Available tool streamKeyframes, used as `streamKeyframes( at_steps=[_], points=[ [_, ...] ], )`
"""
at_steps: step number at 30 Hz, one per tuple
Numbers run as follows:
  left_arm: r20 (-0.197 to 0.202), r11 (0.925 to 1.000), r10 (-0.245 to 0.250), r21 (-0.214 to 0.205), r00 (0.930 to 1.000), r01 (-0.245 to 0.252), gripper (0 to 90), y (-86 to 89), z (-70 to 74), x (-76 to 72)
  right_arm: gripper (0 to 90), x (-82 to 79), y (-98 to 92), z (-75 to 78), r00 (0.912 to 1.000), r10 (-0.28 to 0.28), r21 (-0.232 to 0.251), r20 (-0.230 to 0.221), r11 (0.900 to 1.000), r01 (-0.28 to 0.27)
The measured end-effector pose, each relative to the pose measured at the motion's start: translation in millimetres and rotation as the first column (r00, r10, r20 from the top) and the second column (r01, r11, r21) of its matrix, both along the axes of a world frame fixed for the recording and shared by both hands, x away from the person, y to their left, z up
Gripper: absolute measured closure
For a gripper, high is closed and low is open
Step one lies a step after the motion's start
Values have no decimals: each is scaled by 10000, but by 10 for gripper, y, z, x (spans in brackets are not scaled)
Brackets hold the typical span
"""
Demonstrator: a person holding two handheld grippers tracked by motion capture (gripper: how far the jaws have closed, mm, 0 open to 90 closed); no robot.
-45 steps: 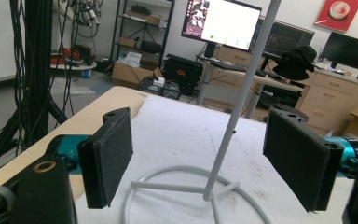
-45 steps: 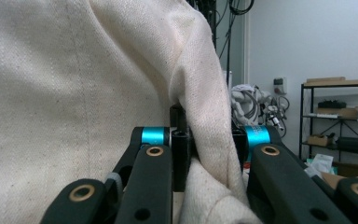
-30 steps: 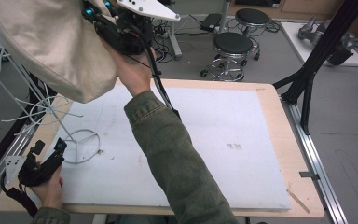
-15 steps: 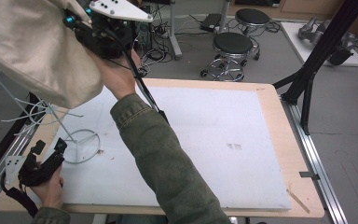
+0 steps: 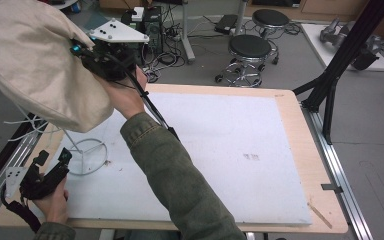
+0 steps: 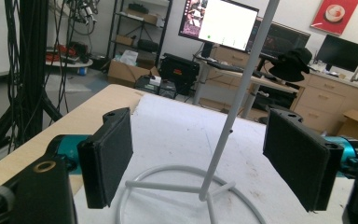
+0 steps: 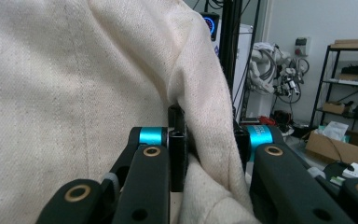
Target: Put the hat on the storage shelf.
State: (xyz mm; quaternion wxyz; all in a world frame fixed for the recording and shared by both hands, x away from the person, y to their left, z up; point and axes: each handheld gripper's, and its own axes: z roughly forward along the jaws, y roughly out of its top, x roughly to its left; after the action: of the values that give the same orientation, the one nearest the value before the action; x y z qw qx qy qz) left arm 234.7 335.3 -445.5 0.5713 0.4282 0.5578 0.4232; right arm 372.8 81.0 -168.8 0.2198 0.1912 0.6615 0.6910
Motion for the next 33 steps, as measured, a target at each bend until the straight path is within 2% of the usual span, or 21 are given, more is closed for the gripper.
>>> streamKeyframes(
  at_steps=[8,10,22,26,33],
  points=[
    [-5,10000,-5,-23,10000,5,242,-2,-1,-2,747,-16,9,-38,9998,-64,277,-180,9996,69],
    [18,10000,8,5,10000,-8,242,1,1,-7,742,-17,13,-44,9999,-69,326,-106,9994,73],
    [1,10000,-47,-5,10000,47,244,-9,-2,1,720,-3,-35,-68,10000,-2,345,-75,9994,5],
    [-27,10000,-50,22,10000,50,244,-3,-1,-4,643,-1,-55,-101,9995,260,389,-196,9989,-252],
    [-15,10000,-67,28,10000,67,244,-12,-3,1,515,-24,-88,-180,9996,264,381,-20,9989,-263]
  ],
)
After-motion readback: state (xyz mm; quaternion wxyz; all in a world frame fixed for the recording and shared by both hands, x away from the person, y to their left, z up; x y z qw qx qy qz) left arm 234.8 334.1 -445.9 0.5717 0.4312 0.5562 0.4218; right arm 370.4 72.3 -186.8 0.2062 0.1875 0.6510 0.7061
